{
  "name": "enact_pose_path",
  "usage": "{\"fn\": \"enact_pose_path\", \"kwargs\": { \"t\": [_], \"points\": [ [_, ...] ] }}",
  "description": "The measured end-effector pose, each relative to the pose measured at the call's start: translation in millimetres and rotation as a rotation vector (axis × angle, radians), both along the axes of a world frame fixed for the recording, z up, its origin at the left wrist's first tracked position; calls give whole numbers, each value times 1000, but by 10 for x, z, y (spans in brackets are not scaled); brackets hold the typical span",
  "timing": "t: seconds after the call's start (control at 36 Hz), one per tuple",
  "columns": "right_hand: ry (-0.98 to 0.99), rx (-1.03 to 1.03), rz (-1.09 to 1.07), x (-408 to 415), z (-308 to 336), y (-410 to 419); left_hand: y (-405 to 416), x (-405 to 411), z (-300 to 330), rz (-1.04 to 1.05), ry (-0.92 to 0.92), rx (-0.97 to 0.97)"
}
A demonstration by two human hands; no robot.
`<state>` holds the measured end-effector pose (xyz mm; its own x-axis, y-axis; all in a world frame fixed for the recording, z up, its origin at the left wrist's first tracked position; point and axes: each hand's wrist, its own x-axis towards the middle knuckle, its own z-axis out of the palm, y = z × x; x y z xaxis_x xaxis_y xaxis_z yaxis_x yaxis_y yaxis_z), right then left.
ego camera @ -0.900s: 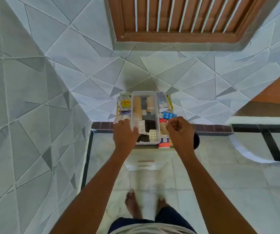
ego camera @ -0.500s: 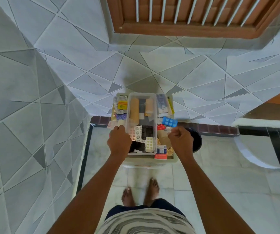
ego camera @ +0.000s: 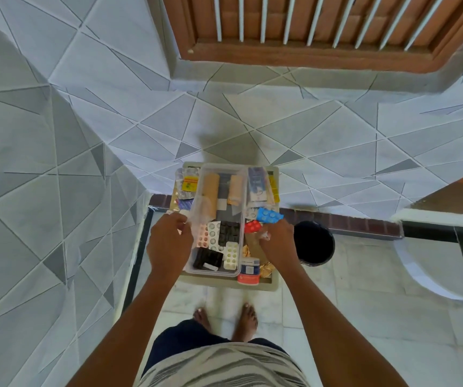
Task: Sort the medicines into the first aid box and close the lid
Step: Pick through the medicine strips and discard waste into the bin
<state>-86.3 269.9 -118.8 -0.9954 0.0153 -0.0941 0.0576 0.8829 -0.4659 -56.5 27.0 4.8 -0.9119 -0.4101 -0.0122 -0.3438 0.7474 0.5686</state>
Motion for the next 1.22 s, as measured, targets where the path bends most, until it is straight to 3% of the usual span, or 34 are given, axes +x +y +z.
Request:
{"fn": "enact_pose_path", "kwargs": {
  "t": [0.25,0.53,0.83,1.0,1.14,1.22],
  "points": [
    [6,-271,-120,19,37,15,56,-145,103,-20,-22,77],
    [-93,-29,9,65,46,-61,-9,-154,-66,-66,-4,140],
    [-36,-232,-215,134,527,-49,-70,-221,-41,-95,-2,246],
    [49,-494,-363,67,1014,-139,-62,-301,45,-166,23,409],
    [-91,-973,-277,-109,1314,-512,62,-346,174,-215,-27,701],
    [-88,-988,-285,-204,1278,-764,73,-357,235,-185,-104,918]
  ]
}}
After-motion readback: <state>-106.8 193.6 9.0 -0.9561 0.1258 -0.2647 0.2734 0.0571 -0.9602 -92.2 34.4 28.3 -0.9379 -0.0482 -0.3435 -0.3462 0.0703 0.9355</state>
